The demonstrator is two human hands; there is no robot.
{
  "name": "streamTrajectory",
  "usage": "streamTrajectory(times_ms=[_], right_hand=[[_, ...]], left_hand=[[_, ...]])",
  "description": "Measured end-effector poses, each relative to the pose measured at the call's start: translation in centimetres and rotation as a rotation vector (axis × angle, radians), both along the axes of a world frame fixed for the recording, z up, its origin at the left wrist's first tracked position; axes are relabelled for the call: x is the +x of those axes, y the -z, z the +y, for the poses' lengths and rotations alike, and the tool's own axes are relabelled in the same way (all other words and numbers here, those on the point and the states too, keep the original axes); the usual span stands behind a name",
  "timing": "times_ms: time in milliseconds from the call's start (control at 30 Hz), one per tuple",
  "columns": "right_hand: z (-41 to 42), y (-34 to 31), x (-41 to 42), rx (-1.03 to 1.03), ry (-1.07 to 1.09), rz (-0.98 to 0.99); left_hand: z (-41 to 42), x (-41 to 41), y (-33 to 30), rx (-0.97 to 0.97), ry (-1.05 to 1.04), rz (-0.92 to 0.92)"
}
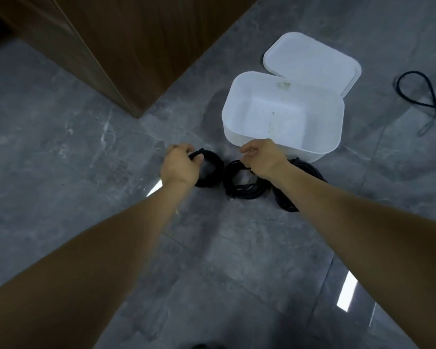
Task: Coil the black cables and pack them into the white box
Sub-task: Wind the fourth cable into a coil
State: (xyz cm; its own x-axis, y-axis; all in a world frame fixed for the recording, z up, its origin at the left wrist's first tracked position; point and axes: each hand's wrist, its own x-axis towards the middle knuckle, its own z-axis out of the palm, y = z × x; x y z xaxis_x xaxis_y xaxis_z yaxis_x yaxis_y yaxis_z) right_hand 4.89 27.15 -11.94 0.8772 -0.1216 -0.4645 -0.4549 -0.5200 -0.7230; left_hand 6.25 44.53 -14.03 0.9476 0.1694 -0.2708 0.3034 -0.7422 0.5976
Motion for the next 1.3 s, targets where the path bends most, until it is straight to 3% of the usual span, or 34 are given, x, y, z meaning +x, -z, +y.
streamTrajectory(times_ms=[200, 467, 800, 1067, 1300], right_hand=[[-6.6, -3.4, -1.3, -0.043, 0.076, -0.112], [-21.8, -7.3, -5.6, -0.167, 0.220, -0.176], [-40.8, -4.1, -16.2, -0.267, 0.433, -0.009], [-48.7, -0.1, -24.0, -0.588, 0.444, 0.143], [-50.0, 2.2, -26.9, -0.418, 0.496, 0.384]], left_hand=[[-6.6, 1.1, -5.3, -0.035, 0.256, -0.088], [-23.0, -0.9, -10.1, -0.004, 0.562, -0.125], [-42.0, -8.4, -5.5, -0.039, 0.768, -0.003], [-51.2, -14.3, -1.5, -0.088, 0.905, 0.126], [-52.5, -17.3, 0.9, -0.014, 0.955, 0.284]])
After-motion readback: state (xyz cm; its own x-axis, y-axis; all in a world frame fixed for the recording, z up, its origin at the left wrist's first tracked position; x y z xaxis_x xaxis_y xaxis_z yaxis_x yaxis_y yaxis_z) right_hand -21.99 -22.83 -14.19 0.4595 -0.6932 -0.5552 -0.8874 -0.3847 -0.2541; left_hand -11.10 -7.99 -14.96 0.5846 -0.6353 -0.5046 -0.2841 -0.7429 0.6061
